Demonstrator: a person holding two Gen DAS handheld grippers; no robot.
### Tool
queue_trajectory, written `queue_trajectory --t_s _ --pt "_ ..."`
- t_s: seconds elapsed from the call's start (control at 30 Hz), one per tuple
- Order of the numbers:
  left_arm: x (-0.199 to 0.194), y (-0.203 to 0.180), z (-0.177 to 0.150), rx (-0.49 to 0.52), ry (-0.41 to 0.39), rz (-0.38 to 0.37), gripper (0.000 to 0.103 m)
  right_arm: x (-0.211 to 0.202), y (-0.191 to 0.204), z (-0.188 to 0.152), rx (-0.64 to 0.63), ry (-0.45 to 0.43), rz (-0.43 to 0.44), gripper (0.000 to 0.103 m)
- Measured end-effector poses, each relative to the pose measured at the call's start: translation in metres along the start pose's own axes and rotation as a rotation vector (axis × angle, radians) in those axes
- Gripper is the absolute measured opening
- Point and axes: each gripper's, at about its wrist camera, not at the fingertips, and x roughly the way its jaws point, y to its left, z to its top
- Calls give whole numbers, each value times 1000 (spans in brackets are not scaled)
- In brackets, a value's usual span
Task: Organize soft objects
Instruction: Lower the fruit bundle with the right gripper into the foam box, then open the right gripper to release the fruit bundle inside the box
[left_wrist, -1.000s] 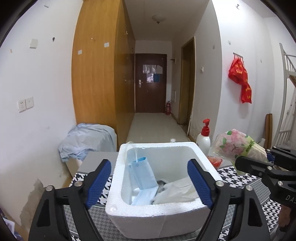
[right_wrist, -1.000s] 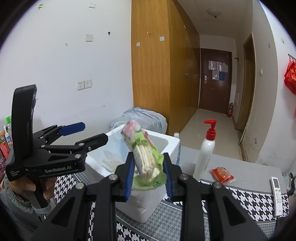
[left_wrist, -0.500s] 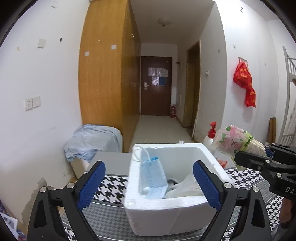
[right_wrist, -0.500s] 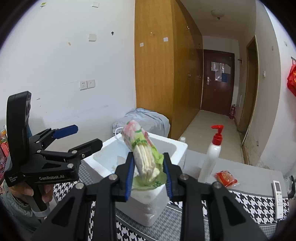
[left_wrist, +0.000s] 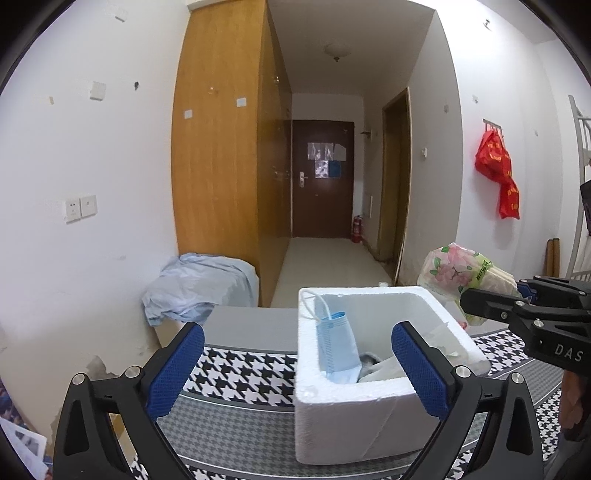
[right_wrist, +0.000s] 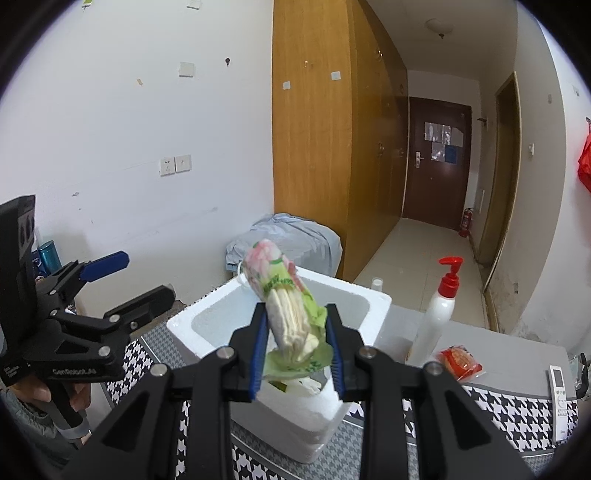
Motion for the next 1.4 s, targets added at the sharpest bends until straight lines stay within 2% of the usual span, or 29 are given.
queue_trajectory --t_s 0.67,1.4 --pt "0 22 -14 -38 26 -2 102 34 0 9 28 68 -19 35" --pt "-7 28 -18 -51 34 46 102 46 5 14 12 90 5 37"
